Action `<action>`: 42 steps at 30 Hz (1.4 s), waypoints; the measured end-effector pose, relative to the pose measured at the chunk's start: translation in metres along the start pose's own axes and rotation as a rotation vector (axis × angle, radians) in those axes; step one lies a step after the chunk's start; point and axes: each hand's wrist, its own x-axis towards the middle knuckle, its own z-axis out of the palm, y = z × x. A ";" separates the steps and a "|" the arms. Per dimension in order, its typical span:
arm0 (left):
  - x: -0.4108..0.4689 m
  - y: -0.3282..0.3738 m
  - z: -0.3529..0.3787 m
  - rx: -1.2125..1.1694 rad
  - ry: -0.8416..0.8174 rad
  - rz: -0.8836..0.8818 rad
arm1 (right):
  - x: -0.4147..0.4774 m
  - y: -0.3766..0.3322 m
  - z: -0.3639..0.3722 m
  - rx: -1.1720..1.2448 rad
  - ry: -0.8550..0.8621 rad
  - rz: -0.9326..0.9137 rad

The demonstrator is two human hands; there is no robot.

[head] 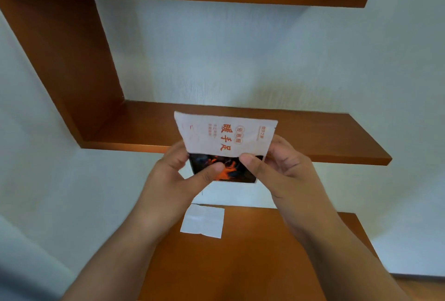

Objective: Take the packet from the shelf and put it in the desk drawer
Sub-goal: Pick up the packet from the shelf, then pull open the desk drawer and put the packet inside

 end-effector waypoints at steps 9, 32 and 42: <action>-0.015 0.004 0.047 0.178 0.229 -0.030 | -0.013 0.010 -0.030 -0.018 0.109 0.193; -0.099 0.008 0.101 0.210 0.382 -0.172 | -0.083 0.039 -0.084 0.000 0.181 0.357; -0.194 0.016 0.060 0.171 0.397 -0.096 | -0.177 0.006 -0.046 0.022 0.191 0.383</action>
